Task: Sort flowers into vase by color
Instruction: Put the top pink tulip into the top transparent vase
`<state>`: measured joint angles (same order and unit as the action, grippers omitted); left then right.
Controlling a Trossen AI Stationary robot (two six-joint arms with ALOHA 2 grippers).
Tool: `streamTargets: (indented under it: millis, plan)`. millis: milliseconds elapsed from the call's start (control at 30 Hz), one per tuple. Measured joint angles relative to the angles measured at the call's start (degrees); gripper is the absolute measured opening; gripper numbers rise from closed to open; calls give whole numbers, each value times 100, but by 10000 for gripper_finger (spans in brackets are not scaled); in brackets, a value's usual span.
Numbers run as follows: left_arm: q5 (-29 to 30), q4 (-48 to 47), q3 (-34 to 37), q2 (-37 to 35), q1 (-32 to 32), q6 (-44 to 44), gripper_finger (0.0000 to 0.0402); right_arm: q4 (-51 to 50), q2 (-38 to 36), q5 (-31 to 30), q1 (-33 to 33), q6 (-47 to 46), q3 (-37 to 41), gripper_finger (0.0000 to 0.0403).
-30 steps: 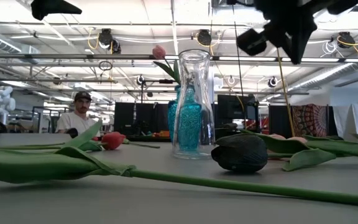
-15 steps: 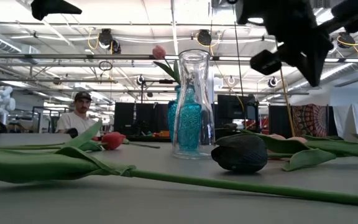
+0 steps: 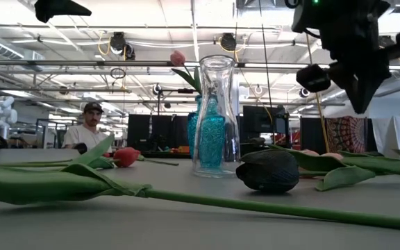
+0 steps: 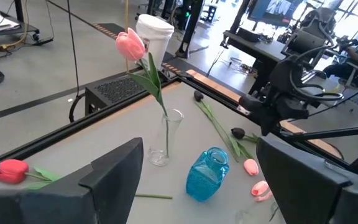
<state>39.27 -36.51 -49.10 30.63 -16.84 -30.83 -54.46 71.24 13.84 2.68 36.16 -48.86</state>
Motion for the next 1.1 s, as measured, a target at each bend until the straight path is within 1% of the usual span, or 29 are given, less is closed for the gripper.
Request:
streamTargets:
  millis: [167,500,667,1100]
  plan:
    - [0,0,0,0,0,0,319,184,0,-56,77,298,162,0]
    - [0,0,0,0,1,1,319,1122,0,-43,287,400,596,0]
    - [0,1,0,0,0,1,319,1273,2,-27,299,488,834,0]
    - [0,1,0,0,0,0,319,1753,33,-28,369,1037,1091,0]
